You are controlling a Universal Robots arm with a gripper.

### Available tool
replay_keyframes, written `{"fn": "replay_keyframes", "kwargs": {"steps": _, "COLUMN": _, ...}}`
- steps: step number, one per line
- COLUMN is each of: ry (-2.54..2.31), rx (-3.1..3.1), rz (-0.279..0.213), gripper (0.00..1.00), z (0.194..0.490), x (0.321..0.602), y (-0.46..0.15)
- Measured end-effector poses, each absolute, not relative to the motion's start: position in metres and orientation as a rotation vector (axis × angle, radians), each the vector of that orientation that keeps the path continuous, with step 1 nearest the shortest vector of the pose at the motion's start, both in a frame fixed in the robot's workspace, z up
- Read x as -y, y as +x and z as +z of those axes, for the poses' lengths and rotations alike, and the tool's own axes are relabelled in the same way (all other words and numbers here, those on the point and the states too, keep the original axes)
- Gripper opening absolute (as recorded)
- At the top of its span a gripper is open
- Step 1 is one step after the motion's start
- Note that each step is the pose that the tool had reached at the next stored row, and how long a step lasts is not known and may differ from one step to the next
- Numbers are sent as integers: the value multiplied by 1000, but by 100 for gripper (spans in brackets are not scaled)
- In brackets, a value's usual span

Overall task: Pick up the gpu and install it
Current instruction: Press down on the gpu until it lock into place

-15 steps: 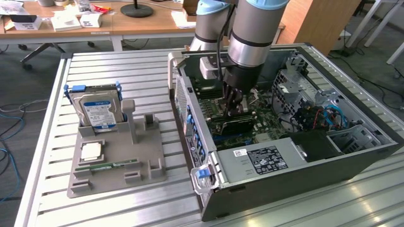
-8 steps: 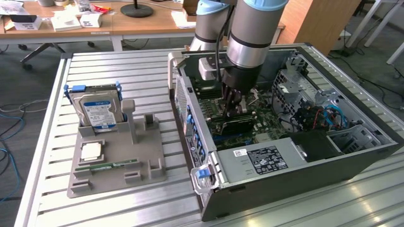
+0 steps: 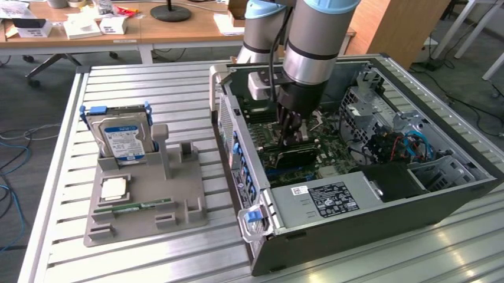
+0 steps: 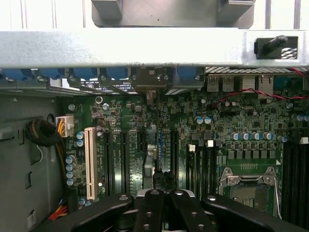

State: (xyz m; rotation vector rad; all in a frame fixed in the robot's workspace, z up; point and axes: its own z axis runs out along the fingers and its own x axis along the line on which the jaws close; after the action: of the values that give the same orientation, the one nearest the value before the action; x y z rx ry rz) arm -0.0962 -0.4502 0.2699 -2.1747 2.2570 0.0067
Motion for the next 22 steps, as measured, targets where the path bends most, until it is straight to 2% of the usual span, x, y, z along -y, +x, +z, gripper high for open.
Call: {"fn": "replay_keyframes", "kwargs": {"steps": 22, "ry": -2175, "rx": -2257, "rz": 7, "gripper": 11, "z": 268, "x": 450, "y": -93}}
